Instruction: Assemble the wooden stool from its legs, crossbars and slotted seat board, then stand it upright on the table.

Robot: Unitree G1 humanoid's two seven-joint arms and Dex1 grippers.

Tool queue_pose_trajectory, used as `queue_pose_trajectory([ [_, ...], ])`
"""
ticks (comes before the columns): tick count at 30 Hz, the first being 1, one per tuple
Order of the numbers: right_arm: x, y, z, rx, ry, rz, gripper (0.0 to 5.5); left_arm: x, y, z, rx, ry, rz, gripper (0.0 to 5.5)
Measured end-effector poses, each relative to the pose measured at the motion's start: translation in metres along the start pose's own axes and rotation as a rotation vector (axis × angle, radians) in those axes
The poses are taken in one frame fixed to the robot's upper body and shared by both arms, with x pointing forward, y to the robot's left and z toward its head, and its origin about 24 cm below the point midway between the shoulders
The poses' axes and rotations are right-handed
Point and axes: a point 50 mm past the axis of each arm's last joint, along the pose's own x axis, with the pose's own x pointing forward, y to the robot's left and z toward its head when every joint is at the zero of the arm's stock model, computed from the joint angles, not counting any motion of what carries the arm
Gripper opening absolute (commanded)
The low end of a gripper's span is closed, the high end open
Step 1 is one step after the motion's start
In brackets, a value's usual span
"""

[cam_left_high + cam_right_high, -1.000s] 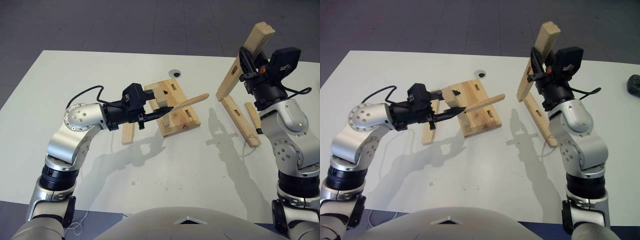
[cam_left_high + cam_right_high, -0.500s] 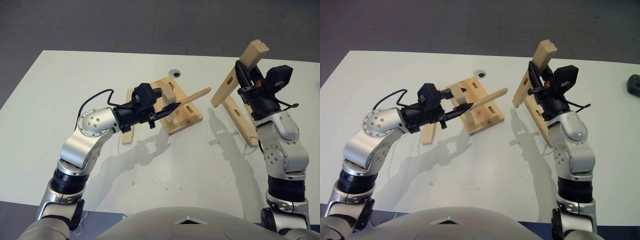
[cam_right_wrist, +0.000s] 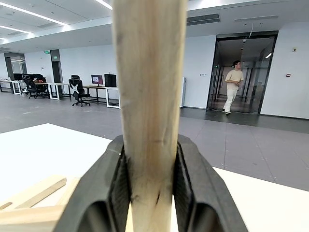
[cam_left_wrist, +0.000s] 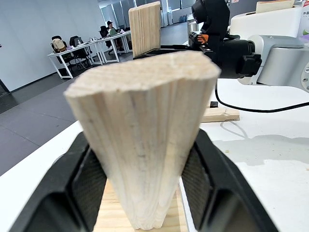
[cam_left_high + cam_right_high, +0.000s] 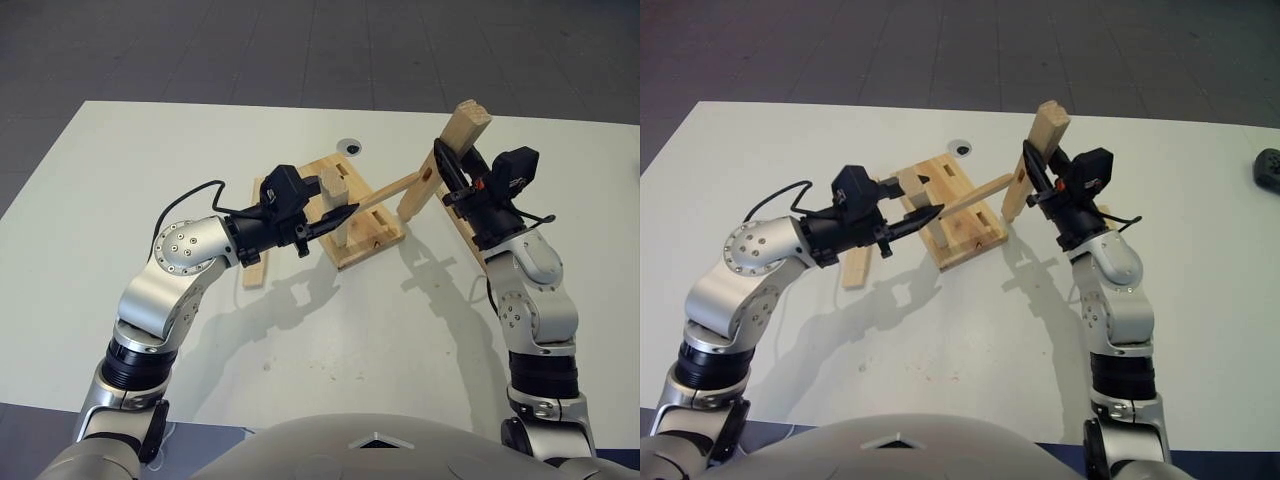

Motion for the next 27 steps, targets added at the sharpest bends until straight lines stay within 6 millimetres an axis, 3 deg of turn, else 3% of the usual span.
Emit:
queue_pose_trajectory([
  [22,-0.002,0.013,0.003,-0.024,-0.013,0.056,1.03,0.001,-0.007,-0.003,0.023,-0.004,0.018,2.04],
  [27,0.000,0.020,0.015,-0.056,-0.056,0.086,1.03,0.001,-0.007,-0.005,0.026,-0.010,0.022,2.04],
])
